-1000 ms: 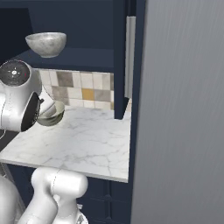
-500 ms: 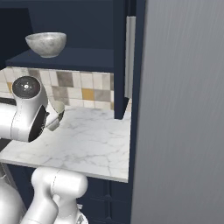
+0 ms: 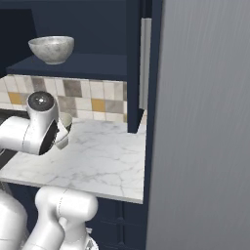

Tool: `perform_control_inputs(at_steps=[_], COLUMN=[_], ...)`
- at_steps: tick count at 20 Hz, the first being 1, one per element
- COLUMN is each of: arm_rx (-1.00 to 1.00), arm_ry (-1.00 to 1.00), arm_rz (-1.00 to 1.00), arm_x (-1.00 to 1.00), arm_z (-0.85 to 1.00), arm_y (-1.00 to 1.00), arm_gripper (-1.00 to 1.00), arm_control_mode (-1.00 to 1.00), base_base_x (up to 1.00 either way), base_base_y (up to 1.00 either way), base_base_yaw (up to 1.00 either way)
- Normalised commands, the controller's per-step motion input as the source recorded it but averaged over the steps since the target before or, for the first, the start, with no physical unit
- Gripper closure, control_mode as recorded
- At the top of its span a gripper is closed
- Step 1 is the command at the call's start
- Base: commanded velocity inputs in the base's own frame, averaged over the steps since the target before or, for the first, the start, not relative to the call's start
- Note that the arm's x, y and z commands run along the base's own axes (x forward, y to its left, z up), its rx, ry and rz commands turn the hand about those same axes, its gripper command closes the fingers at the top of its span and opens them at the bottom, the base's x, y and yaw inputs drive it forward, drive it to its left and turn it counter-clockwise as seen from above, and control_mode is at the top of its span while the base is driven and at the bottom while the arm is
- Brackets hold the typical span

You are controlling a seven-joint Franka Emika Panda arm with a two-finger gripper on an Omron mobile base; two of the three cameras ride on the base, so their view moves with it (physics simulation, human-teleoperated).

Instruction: Open the cabinet. Pick the bowls from the counter and place them in the cabinet. Then close the cabinet.

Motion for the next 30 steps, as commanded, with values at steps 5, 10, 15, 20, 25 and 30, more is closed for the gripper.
perform_control_inputs(at_steps=[5, 10, 15, 20, 25, 30], arm_rx=[0.0, 0.0, 0.0, 0.0, 0.0, 0.0], arm_ry=[0.01, 0.0, 0.01, 0.11, 0.08, 0.01], arm_rz=[0.0, 0.0, 0.0, 0.0, 0.0, 0.0], arm_x=[0.34, 0.34, 0.52, 0.53, 0.49, 0.39], arm_z=[-0.45, -0.41, -0.3, -0.25, -0.1, 0.0], arm_y=[0.24, 0.15, 0.13, 0.17, 0.19, 0.08], arm_gripper=[-1.0, -1.0, -1.0, -1.0, -1.0, -1.0], arm_control_mode=[-1.0, -1.0, -1.0, -1.0, -1.0, -1.0], base_base_x=[0.0, 0.0, 0.0, 0.0, 0.0, 0.0], base_base_y=[0.0, 0.0, 0.0, 0.0, 0.0, 0.0], base_base_yaw=[0.0, 0.0, 0.0, 0.0, 0.0, 0.0])
